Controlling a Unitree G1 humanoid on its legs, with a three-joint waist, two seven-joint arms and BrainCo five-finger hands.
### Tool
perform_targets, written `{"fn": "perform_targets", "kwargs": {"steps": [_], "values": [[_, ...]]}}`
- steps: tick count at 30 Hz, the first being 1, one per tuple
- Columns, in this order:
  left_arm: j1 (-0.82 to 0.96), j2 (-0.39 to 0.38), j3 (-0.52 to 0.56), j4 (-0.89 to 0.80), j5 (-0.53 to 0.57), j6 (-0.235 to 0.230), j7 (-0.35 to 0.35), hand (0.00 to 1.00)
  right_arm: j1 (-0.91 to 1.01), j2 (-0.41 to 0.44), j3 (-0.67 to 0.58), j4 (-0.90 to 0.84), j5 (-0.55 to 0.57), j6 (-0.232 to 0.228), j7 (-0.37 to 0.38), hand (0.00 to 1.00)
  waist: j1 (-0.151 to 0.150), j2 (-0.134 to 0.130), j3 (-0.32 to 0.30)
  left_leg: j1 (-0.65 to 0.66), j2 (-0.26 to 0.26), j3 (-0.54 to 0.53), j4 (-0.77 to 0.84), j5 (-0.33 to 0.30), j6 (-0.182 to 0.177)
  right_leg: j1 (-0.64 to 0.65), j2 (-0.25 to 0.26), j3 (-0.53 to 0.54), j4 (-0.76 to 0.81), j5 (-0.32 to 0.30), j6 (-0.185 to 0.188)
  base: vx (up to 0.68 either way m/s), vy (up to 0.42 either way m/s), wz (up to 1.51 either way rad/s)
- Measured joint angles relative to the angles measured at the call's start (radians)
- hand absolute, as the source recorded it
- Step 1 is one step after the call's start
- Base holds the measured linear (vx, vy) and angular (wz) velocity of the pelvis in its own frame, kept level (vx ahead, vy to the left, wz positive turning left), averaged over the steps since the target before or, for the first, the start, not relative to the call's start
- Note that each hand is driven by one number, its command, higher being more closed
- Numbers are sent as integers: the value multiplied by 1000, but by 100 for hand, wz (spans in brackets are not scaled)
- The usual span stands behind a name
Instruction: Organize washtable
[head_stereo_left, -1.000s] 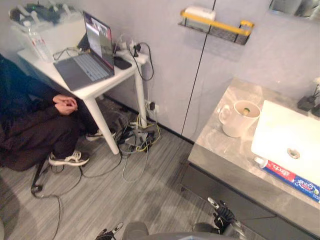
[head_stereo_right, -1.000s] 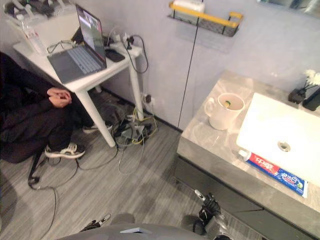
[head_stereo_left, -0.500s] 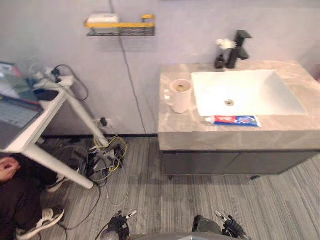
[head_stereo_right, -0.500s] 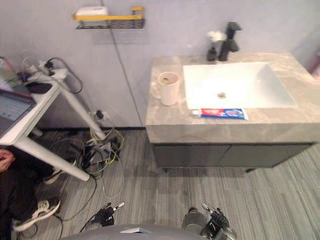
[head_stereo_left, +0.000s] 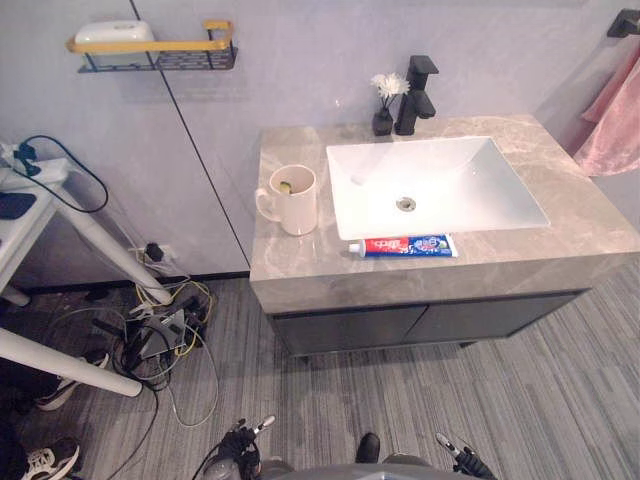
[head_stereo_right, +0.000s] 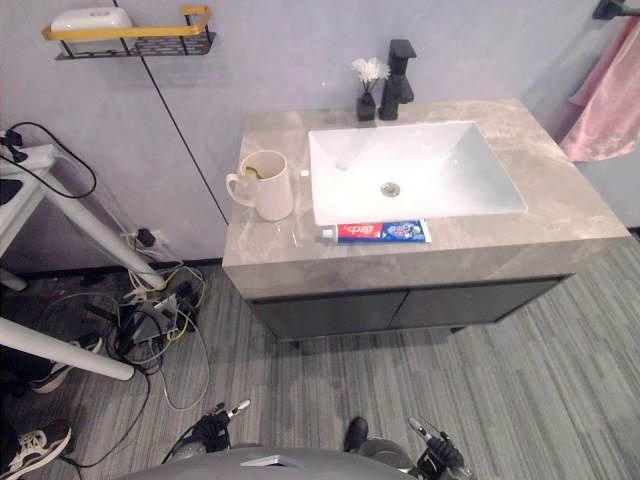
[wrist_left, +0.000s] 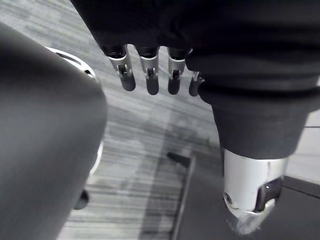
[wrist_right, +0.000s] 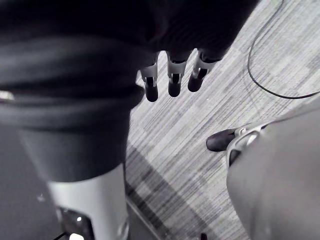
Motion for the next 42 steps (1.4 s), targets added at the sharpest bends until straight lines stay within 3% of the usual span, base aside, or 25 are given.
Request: {"fn": "perform_targets", "kwargs": {"steps": [2,3,6,7,8,9,11,13,16,17,20,22,24,25,26,28,30,31,32,34,35,37,42], "values": [[1,-2,-1,-10,-20,-2,-1,0,-5,-7,12,0,0,-1,-1,0,9,16,7,-71,-1,-43,140,-13,0,28,1,0,8,-19,-5,-126,-39,-9],[3,-3,-1,-17,-29,-1,-2,0,-7,-12,9,0,0,-7,-1,0,9,16,9,-106,-34,-52,151,-27,4,43,-7,4,12,-33,-4,-196,79,-12],[7,-13,5,-27,-29,-6,-9,0,-12,-18,-14,0,-1,-10,0,0,31,13,10,-131,-157,-47,-73,-47,-4,40,-42,34,19,-59,15,-215,146,-25],[8,-13,11,-26,-29,-4,-11,0,-19,-17,-24,0,-1,-10,0,0,30,17,10,-112,-193,-17,-246,-18,3,40,-48,41,15,-60,28,-208,227,-33],[14,-13,25,-23,-28,-3,-12,0,-21,-15,-34,0,-1,-9,0,0,30,27,8,-96,-201,15,-376,55,42,40,-38,54,14,-61,48,-106,198,-32],[18,-13,42,-22,-28,-3,-13,0,-22,-11,-42,0,-1,-9,0,0,32,27,8,-90,-203,12,-392,97,78,42,-35,64,15,-65,55,52,138,-34],[23,-3,92,-12,-26,5,-21,0,-27,11,-63,-1,-1,-9,1,0,27,-10,0,-55,-243,35,-455,99,88,41,-71,80,19,-75,79,196,77,-16],[10,8,96,8,-24,5,-27,0,-24,16,-76,-1,-1,-10,2,0,24,-28,0,-23,-272,46,-490,107,97,42,-100,79,39,-90,90,238,72,1],[0,13,72,17,-11,10,-26,0,-30,18,-85,-4,0,-12,13,0,23,-28,0,33,-309,62,-540,105,101,46,-141,81,95,-127,118,216,52,-7],[-6,18,34,16,-11,10,-25,0,-32,22,-83,-4,-1,-13,19,0,22,-17,0,64,-316,64,-566,103,104,19,-159,82,196,-157,134,160,38,-6],[-14,18,-25,14,-12,9,-24,0,-33,29,-75,-8,-1,-13,29,0,20,-18,3,112,-312,76,-593,99,109,-77,-187,99,442,-181,149,107,42,-13],[-28,35,-66,12,-18,7,-18,0,-38,45,-56,-7,-8,-13,30,0,11,-53,23,146,-322,81,-598,93,117,-157,-230,125,654,-180,149,52,-10,-2],[-37,42,-78,12,-19,7,-13,0,-35,56,-54,-7,-30,-10,31,0,-8,-66,22,149,-316,68,-604,93,118,-174,-245,122,704,-187,147,26,-52,20],[-42,32,-78,12,-20,6,-9,0,-33,54,-55,-8,-31,-10,31,0,-8,-64,22,148,-316,64,-605,93,118,-171,-278,105,714,-225,115,27,6,14],[-43,32,-78,12,-21,5,-8,0,-33,54,-60,-7,-31,-10,31,0,-6,-62,23,148,-315,61,-604,93,118,-172,-302,98,707,-237,118,8,58,7],[-38,30,-78,13,-21,4,-7,0,-31,52,-75,-7,-31,-9,31,0,-8,-56,20,135,-296,43,-595,96,101,-158,-353,116,609,-239,116,-50,-47,15],[-27,49,-77,16,-19,4,-7,0,-26,58,-76,2,-33,-7,32,0,-4,-82,10,123,-283,22,-594,103,63,-130,-349,176,453,-132,161,-103,-155,24],[-12,64,-57,18,-26,4,-6,0,-23,64,-81,14,-38,-7,32,0,-2,-97,1,123,-274,4,-604,114,35,-94,-334,184,378,-129,224,-85,-269,12],[-4,52,-34,18,-26,4,-7,0,-24,58,-81,30,-38,-8,32,0,1,-84,-13,123,-248,1,-622,129,13,-54,-304,159,292,-135,232,-64,-321,5],[-3,34,-3,36,-24,4,-9,0,-25,45,-76,32,-42,-7,35,0,1,-73,-18,117,-218,-16,-631,145,-11,9,-259,108,174,-137,221,-66,-285,16],[-4,25,0,53,-21,5,-11,0,-17,36,-76,32,-51,-8,35,0,-12,-57,-28,112,-198,-49,-635,156,-22,33,-229,75,147,-129,211,-73,-228,46],[3,23,3,53,-21,6,-13,0,13,30,-75,32,-69,-7,35,0,-9,-48,-46,115,-175,-76,-656,171,-37,55,-203,48,121,-124,204,-56,-139,45],[5,27,39,53,-29,9,-14,0,13,26,-57,32,-68,-8,35,0,-2,-52,-56,110,-164,-101,-713,213,-41,60,-174,23,77,-105,184,-37,-24,17]]}}
